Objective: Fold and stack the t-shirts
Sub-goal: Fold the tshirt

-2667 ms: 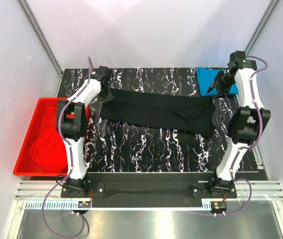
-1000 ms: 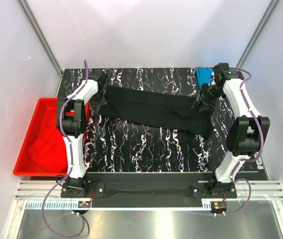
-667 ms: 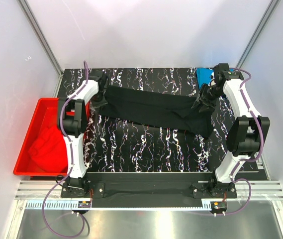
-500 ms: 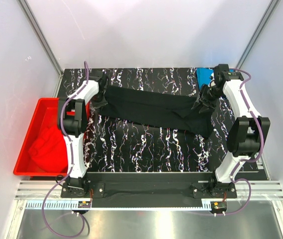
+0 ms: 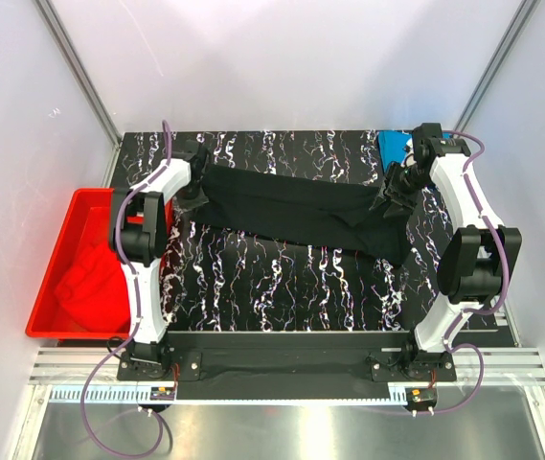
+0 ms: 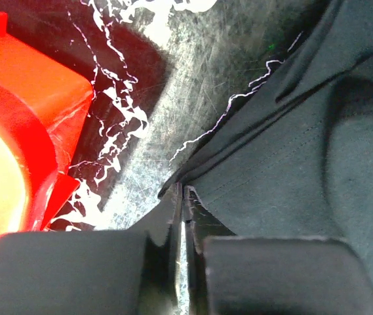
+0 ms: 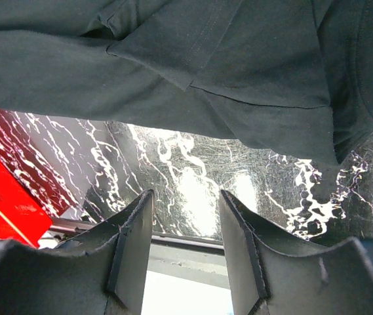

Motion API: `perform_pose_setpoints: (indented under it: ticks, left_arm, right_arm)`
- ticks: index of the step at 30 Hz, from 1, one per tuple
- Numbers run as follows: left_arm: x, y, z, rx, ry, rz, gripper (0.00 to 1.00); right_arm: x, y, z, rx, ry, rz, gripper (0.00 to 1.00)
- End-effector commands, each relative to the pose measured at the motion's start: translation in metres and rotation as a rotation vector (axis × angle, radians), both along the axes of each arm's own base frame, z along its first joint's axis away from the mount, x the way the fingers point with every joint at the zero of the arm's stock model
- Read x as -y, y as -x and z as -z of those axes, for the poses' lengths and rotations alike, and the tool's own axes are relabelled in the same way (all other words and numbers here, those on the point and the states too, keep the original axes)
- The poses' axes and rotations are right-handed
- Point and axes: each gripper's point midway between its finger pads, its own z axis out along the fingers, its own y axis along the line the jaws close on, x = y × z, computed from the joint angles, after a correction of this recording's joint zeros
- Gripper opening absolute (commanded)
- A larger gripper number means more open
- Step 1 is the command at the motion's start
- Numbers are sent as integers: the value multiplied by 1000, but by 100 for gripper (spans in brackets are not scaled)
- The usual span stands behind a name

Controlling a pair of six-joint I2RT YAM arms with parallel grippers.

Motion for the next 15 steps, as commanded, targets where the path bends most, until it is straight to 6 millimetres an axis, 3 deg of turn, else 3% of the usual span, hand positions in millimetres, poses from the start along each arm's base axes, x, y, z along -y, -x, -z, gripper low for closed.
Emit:
perform_pose_setpoints:
  ticks: [1,5,11,15]
  left_arm:
    - [-4,1,3,-10,-16,0,0]
    - [3,3,-18,27,-56,11,0]
    - [10,28,-58,92,-81,-33,0]
    - [3,60,-56,60,-103,-73,0]
  right_arm:
    - [-5,-1,-22,70,-21,-30,51]
    - [-6,0,-19,59,-25,-33,51]
    - [-6,6,-5,24,-31,-30,51]
    - [-8,7,2,6,-43,-28,51]
